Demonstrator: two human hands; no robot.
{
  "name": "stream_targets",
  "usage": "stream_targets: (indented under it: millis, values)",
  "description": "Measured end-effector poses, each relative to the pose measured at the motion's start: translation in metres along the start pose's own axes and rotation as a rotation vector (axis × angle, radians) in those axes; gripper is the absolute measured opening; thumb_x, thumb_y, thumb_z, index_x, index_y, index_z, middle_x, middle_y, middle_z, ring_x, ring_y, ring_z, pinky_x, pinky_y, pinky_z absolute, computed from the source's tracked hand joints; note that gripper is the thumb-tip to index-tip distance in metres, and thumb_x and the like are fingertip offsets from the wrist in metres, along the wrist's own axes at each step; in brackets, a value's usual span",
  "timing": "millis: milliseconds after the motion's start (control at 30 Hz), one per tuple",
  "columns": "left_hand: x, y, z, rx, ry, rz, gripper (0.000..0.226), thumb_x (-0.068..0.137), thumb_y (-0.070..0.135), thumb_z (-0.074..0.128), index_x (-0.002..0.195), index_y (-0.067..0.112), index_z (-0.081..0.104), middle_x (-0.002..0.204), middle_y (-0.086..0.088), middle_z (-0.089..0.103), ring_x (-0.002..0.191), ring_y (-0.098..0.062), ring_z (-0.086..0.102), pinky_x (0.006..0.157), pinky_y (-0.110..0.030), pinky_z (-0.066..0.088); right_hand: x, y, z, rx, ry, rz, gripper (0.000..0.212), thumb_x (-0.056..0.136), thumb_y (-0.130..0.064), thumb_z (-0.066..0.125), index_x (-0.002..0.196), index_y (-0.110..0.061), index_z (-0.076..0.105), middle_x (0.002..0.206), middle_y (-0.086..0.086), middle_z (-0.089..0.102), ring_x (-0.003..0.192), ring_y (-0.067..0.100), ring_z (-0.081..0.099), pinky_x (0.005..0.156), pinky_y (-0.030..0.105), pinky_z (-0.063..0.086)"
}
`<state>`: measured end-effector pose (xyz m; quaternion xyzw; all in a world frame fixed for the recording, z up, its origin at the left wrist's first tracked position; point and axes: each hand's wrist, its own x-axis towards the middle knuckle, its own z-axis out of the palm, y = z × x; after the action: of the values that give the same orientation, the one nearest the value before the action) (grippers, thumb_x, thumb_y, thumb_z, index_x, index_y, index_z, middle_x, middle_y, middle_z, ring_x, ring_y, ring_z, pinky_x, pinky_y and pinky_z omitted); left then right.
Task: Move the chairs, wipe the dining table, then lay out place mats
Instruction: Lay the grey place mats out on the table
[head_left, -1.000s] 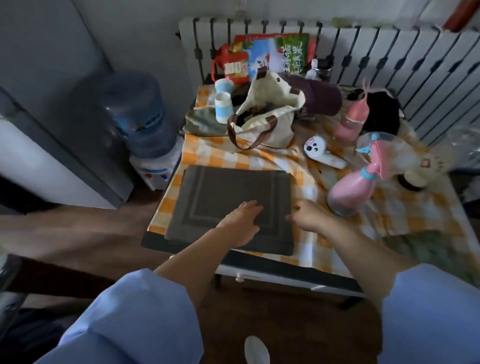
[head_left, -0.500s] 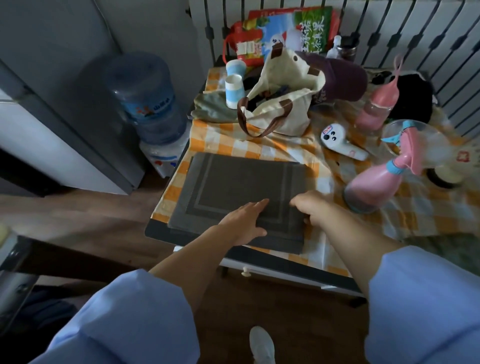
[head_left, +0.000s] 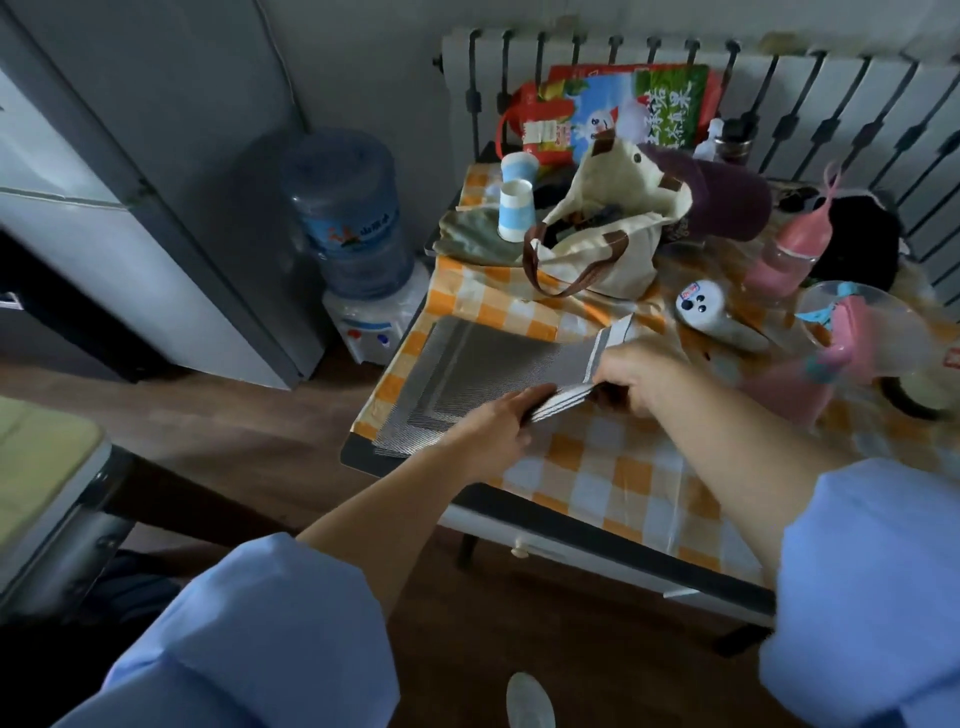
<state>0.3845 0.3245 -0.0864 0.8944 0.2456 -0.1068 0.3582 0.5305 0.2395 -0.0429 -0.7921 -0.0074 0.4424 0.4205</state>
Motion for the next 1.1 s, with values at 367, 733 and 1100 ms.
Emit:
stream_targets:
  millis: [367, 733, 1100]
  values:
    - [-0.143, -0.068, -0.156, 0.287, 0.552, -0.096, 0.036, 0.088, 0.023, 0.055, 0.121, 0.037, 0.053, 0.109, 0.002, 0.068, 0.097, -0.026, 0.064, 0.072, -0.029, 0.045, -0.136, -0.121, 0.133, -0.177, -0.166, -0.297, 0.034, 0.093, 0.007, 0.039, 0.062, -0.007, 0.038, 0.033, 0.008, 0.046, 0.014, 0.006, 0.038, 0.027, 0.009, 0.029]
    - [-0.476, -0.275, -0.242, 0.283, 0.885, -0.603, 0.059, 0.085, -0.001, 0.036, 0.129, 0.037, 0.050, 0.124, 0.000, 0.062, 0.111, -0.030, 0.058, 0.078, -0.030, 0.041, -0.325, -0.123, 0.483, -0.358, -0.600, -0.531, 0.036, 0.092, 0.006, 0.031, 0.062, -0.009, 0.042, 0.054, 0.008, 0.047, 0.015, 0.008, 0.041, 0.025, 0.010, 0.035]
    - [-0.677, -0.419, -0.207, 0.194, 0.989, -0.918, 0.059, 0.084, -0.006, 0.037, 0.128, 0.028, 0.055, 0.125, -0.005, 0.064, 0.110, -0.031, 0.060, 0.088, -0.037, 0.049, -0.426, -0.040, 0.734, -0.607, -0.907, -0.599, 0.028, 0.092, 0.005, 0.042, 0.068, -0.009, 0.046, 0.069, 0.008, 0.051, 0.054, 0.019, 0.052, 0.043, 0.024, 0.047]
